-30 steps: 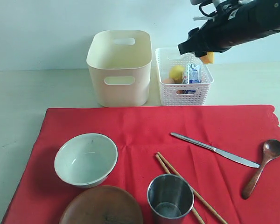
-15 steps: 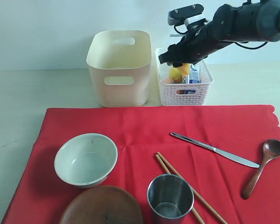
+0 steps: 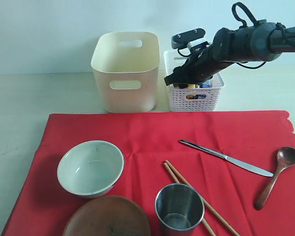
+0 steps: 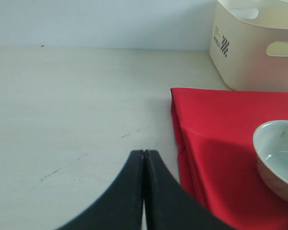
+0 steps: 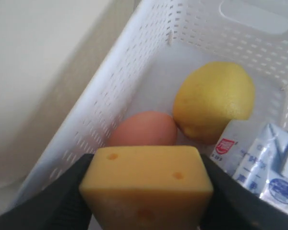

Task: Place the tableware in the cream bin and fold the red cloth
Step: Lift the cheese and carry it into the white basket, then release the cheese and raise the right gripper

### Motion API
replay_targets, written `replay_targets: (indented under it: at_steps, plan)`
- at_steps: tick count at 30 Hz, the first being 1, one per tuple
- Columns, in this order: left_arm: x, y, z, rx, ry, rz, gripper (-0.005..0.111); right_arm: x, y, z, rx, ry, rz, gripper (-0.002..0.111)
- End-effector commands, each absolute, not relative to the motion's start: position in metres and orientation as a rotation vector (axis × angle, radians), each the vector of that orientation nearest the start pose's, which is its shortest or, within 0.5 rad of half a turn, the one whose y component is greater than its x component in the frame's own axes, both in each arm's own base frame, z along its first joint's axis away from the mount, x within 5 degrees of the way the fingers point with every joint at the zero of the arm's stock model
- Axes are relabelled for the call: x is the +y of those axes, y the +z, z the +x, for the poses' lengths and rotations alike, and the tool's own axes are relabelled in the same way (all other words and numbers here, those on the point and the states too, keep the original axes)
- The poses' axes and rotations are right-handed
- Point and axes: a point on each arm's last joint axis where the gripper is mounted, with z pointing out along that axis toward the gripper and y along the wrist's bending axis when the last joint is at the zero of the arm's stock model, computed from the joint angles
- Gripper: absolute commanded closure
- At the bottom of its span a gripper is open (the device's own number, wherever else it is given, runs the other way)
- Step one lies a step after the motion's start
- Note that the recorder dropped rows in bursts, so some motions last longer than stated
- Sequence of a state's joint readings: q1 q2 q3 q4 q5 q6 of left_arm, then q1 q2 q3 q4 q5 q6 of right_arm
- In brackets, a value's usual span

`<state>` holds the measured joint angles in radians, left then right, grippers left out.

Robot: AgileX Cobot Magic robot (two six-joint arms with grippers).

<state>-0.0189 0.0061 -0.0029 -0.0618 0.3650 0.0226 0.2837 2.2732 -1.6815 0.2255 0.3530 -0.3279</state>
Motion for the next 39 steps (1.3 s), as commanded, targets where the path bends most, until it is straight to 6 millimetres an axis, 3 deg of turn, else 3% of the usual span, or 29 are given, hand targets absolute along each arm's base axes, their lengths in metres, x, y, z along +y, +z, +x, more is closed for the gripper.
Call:
replay_targets:
  at_steps: [1, 6, 12, 20, 28, 33, 39]
  plan:
    - [-0.003, 0.181, 0.053, 1.836, -0.061, 0.004, 0.107, 0.146, 0.150, 0.483, 2.338, 0.163, -0.513, 0.084]
    - [-0.003, 0.181, 0.053, 1.836, -0.061, 0.004, 0.107, 0.146, 0.152, 0.483, 2.334, 0.163, -0.513, 0.059]
    - [-0.003, 0.181, 0.053, 1.836, -0.061, 0.004, 0.107, 0.146, 0.165, 0.481, 2.317, 0.166, -0.512, 0.046]
    - [-0.003, 0.181, 0.053, 1.836, -0.061, 0.004, 0.107, 0.144, 0.197, 0.473, 2.306, 0.180, -0.523, 0.045]
    - [-0.003, 0.181, 0.053, 1.836, -0.061, 0.004, 0.107, 0.141, 0.241, 0.453, 2.334, 0.207, -0.560, 0.045]
    - [-0.003, 0.181, 0.053, 1.836, -0.061, 0.004, 0.107, 0.135, 0.281, 0.426, 2.393, 0.210, -0.620, 0.045]
    - [-0.003, 0.181, 0.053, 1.836, -0.061, 0.004, 0.107, 0.125, 0.315, 0.386, 2.439, 0.245, -0.582, 0.045]
